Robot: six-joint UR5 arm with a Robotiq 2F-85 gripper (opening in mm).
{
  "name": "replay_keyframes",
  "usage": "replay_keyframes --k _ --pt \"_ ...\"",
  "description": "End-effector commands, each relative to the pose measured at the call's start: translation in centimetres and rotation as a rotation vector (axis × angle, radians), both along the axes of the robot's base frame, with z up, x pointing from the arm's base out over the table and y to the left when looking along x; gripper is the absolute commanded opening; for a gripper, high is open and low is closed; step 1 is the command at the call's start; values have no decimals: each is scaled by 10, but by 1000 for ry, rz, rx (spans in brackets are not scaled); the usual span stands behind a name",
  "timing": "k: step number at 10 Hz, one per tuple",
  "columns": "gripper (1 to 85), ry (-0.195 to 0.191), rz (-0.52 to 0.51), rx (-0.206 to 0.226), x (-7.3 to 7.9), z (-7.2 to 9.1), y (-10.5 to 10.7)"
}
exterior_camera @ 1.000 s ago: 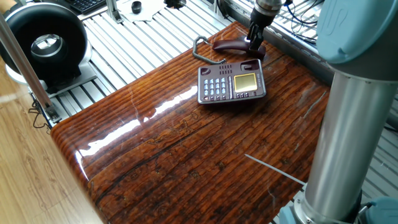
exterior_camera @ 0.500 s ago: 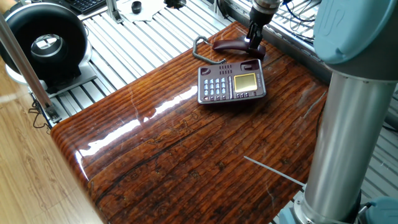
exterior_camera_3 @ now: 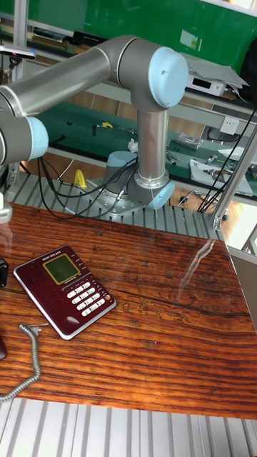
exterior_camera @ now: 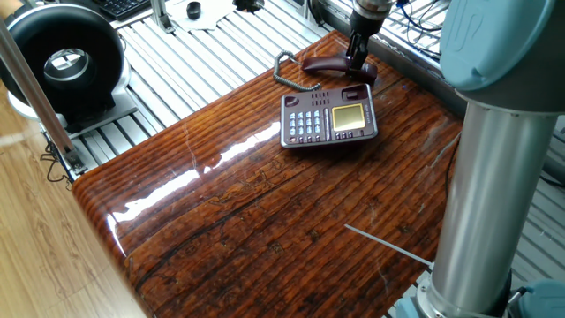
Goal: Place the handset of the telephone on the corresponding phone cradle
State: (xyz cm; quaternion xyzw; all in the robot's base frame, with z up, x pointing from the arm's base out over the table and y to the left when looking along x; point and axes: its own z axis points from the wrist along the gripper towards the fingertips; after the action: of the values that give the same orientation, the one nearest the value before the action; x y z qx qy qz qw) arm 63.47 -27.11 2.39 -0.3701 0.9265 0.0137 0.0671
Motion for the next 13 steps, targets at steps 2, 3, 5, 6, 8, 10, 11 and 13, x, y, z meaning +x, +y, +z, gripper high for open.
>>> replay_keyframes --k 2,3,5,6,8,10,11,13 --pt "630 6 -9 2 -1 0 0" --pt "610 6 -6 -10 -1 -1 -3" --pt "610 12 -7 -15 -2 -2 -4" --pt "610 9 -8 -15 -1 -2 -4" --pt "597 8 -5 -5 -1 -2 -2" --pt "560 16 -10 -2 -2 -2 -1" --pt "557 17 -13 -4 -3 -2 -1" --pt "520 25 -19 -4 -4 -3 -1"
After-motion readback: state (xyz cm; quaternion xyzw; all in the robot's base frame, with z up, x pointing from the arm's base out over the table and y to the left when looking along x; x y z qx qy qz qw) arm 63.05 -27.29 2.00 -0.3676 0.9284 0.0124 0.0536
